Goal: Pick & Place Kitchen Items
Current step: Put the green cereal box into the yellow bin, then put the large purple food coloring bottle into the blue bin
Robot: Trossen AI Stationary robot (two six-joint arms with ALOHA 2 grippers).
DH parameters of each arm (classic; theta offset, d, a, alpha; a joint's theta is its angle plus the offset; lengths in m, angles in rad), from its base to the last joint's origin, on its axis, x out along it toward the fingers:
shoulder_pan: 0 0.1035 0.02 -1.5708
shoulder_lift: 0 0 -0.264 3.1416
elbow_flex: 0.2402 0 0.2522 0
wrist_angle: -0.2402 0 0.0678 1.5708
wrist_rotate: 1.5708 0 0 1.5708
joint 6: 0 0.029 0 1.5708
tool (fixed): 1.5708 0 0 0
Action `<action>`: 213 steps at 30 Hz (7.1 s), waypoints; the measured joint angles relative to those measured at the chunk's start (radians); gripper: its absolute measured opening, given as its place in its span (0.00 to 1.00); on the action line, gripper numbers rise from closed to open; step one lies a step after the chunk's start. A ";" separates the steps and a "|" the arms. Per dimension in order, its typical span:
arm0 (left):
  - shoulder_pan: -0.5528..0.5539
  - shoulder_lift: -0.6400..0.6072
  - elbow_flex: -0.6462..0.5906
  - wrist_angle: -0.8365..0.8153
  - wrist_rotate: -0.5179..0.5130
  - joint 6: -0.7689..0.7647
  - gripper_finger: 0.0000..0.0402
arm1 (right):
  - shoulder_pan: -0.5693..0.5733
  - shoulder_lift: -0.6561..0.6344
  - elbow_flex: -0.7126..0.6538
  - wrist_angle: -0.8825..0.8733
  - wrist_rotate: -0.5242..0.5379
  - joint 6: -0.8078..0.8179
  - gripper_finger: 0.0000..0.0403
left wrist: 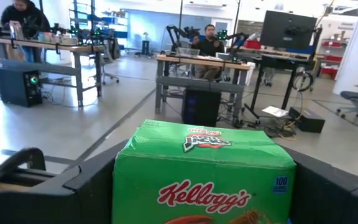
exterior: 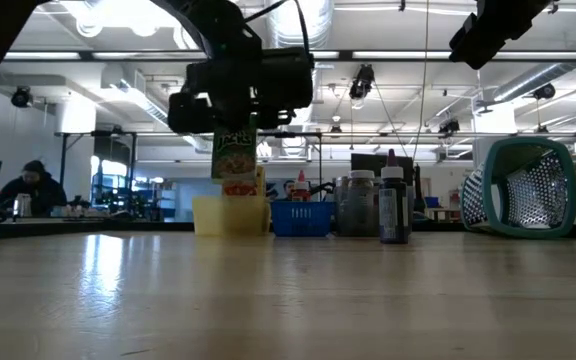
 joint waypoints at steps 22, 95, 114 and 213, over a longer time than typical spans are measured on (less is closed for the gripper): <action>0.041 0.052 0.002 0.042 0.001 0.066 0.88 | 0.000 0.000 0.000 0.000 0.000 0.000 0.02; 0.055 0.150 -0.066 0.244 -0.002 0.108 0.88 | 0.000 0.000 0.000 0.000 0.000 0.000 0.02; 0.050 0.164 -0.079 0.259 0.001 0.114 0.88 | 0.000 0.000 0.000 0.000 0.000 0.000 0.02; -0.073 -0.379 -0.208 0.502 0.594 0.651 0.90 | 0.000 0.000 0.000 0.000 0.000 0.000 0.02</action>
